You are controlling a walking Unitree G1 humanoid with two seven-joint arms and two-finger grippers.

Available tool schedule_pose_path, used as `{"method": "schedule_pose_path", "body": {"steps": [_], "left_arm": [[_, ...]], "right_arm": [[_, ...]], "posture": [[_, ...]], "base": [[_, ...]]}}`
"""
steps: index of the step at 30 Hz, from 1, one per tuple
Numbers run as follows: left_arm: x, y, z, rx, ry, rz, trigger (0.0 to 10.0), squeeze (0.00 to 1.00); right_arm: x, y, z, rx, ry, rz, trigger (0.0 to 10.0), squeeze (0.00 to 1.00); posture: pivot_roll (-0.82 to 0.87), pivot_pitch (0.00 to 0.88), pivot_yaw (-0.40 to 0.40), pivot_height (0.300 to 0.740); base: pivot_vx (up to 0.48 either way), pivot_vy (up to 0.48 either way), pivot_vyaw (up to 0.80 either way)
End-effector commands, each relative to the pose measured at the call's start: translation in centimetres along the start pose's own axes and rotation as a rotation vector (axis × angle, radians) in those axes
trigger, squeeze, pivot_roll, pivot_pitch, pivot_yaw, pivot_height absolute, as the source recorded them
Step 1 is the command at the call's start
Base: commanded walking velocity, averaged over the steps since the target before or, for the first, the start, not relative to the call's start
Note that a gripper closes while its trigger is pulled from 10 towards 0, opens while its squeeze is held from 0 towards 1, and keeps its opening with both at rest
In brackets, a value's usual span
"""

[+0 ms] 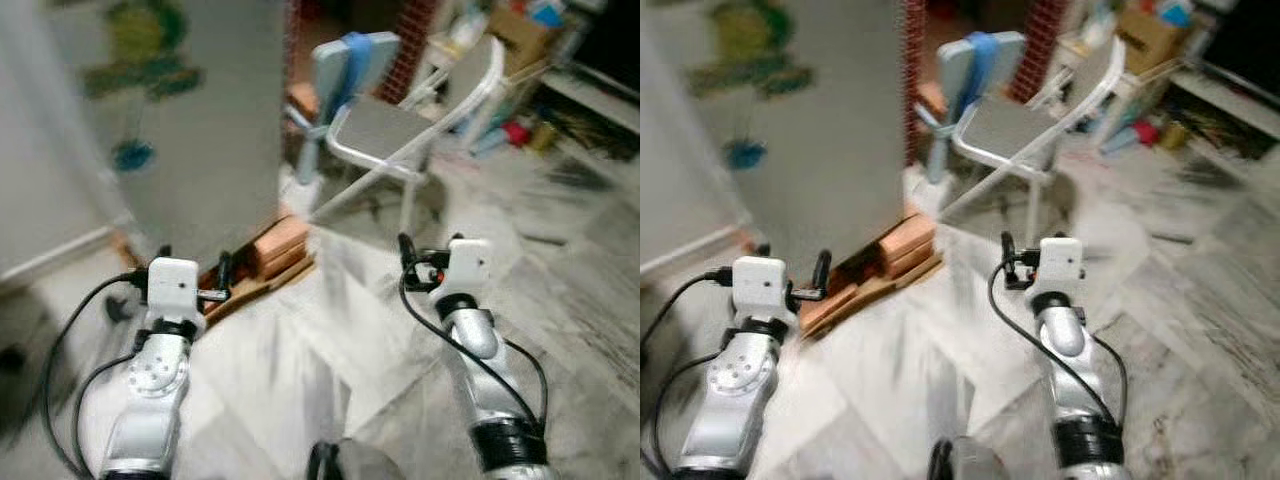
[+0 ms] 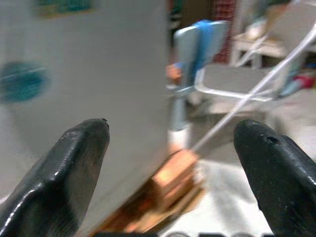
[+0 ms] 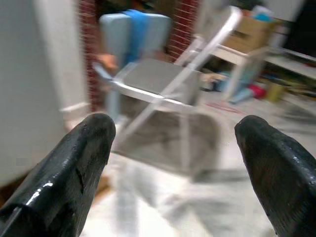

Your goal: Restocking fridge

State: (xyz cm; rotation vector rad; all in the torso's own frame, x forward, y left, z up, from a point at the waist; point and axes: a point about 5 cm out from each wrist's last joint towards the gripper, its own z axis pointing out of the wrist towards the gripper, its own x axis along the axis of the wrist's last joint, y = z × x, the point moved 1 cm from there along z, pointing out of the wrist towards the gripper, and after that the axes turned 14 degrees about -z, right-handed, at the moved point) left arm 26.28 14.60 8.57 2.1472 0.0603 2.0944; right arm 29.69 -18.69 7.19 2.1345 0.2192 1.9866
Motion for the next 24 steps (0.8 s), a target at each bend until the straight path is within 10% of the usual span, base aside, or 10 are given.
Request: {"method": "schedule_pose_path", "body": {"steps": [1,12,24], "left_arm": [[0.1,-0.8,-0.2,0.020,-0.003,0.019,10.0,0.00],[0.2,-2.5,-0.9,0.070,0.001,0.054,10.0,0.00],[-1.3,-3.9,-2.3,0.129,-0.056,0.139,10.0,0.00]], "right_arm": [[0.9,-0.5,0.3,0.010,0.031,0.007,10.0,0.00],[0.7,-0.5,0.1,-0.002,0.030,0.001,10.0,0.00],[0.1,0.1,-0.2,-0.063,0.027,0.006,10.0,0.00]], "posture": [[0.07,0.072,-0.083,0.740],[0.07,0.070,-0.075,0.740],[0.07,0.012,-0.016,0.740]], "base": [[0.431,0.000,-0.80],[0.340,0.178,-0.79],[0.000,0.000,0.00]]}}
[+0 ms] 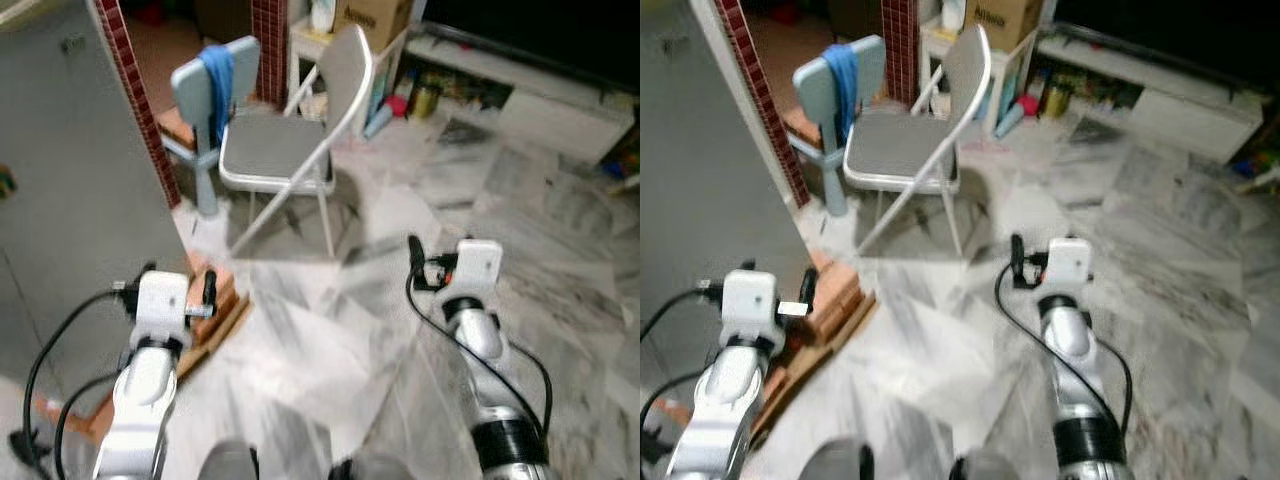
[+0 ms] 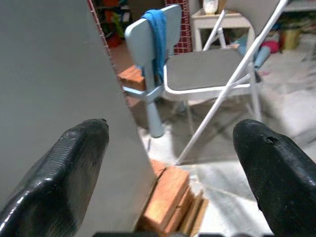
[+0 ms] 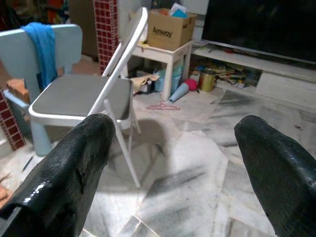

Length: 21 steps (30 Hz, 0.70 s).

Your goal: Restocking fridge

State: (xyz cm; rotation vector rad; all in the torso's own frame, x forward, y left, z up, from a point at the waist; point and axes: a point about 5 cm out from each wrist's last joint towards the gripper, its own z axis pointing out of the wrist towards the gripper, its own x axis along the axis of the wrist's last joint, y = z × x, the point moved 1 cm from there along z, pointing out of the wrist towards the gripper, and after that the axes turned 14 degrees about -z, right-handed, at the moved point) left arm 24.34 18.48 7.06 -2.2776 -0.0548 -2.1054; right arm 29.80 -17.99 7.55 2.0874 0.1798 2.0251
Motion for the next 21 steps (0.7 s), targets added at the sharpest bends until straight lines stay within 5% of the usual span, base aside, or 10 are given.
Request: {"method": "schedule_pose_path", "body": {"steps": [1,11,21], "left_arm": [[-0.1,0.0,0.1,-0.002,0.001,0.017,10.0,0.00],[0.1,0.2,0.7,-0.017,-0.003,0.015,10.0,0.00],[-0.3,1.1,0.1,-0.051,-0.004,-0.010,10.0,0.00]], "right_arm": [[-0.5,0.7,-0.4,-0.041,-0.011,-0.007,10.0,0.00],[-0.8,1.0,-0.7,-0.043,-0.020,-0.014,10.0,0.00],[-0.2,1.0,0.2,-0.023,0.002,-0.037,10.0,0.00]], "posture": [[0.07,0.009,-0.009,0.740],[0.06,0.007,-0.016,0.740],[0.07,0.013,-0.040,0.740]], "base": [[0.000,0.000,0.00],[0.000,0.000,0.00],[0.000,0.465,-0.14]]}}
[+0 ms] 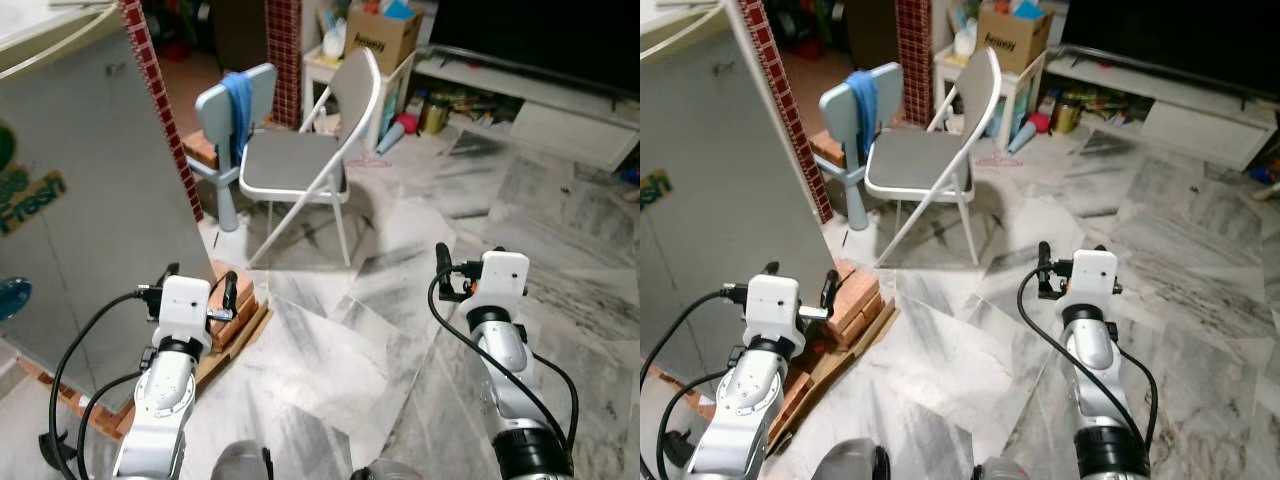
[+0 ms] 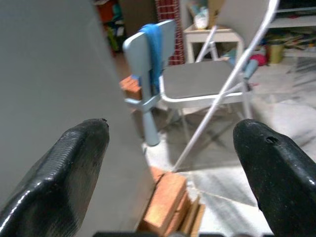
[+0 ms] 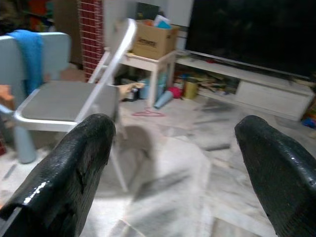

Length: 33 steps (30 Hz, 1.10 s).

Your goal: Restocking fridge

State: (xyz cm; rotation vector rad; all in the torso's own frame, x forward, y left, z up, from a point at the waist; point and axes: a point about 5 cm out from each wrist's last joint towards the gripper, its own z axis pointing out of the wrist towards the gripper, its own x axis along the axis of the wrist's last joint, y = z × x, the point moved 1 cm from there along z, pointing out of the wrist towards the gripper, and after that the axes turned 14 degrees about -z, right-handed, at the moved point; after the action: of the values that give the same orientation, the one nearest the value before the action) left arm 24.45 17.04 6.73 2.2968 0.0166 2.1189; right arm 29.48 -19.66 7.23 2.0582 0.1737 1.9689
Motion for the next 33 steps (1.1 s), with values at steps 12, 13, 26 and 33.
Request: {"method": "schedule_pose_path", "body": {"steps": [12,13,26,33], "left_arm": [[-0.1,-0.1,-0.1,0.002,-0.010,0.025,10.0,0.00],[-0.1,-0.1,-0.1,0.002,-0.010,0.025,10.0,0.00],[0.3,0.5,0.3,-0.030,-0.002,0.030,10.0,0.00],[0.7,0.8,0.5,-0.044,0.026,0.016,10.0,0.00]], "right_arm": [[0.5,-1.0,0.3,0.039,0.020,0.002,10.0,0.00],[0.5,-1.0,0.3,0.039,0.020,0.002,10.0,0.00],[0.1,-1.3,0.1,0.045,0.008,0.001,10.0,0.00],[0.2,-1.3,0.2,0.042,0.008,-0.005,10.0,0.00]], "posture": [[0.07,0.025,-0.046,0.740],[0.07,0.025,-0.046,0.740],[0.08,0.027,-0.047,0.740],[0.08,0.026,-0.051,0.740]], "base": [[-0.045,0.458,0.00],[-0.285,0.390,0.00],[-0.312,0.369,0.00],[-0.199,0.296,0.00]]}}
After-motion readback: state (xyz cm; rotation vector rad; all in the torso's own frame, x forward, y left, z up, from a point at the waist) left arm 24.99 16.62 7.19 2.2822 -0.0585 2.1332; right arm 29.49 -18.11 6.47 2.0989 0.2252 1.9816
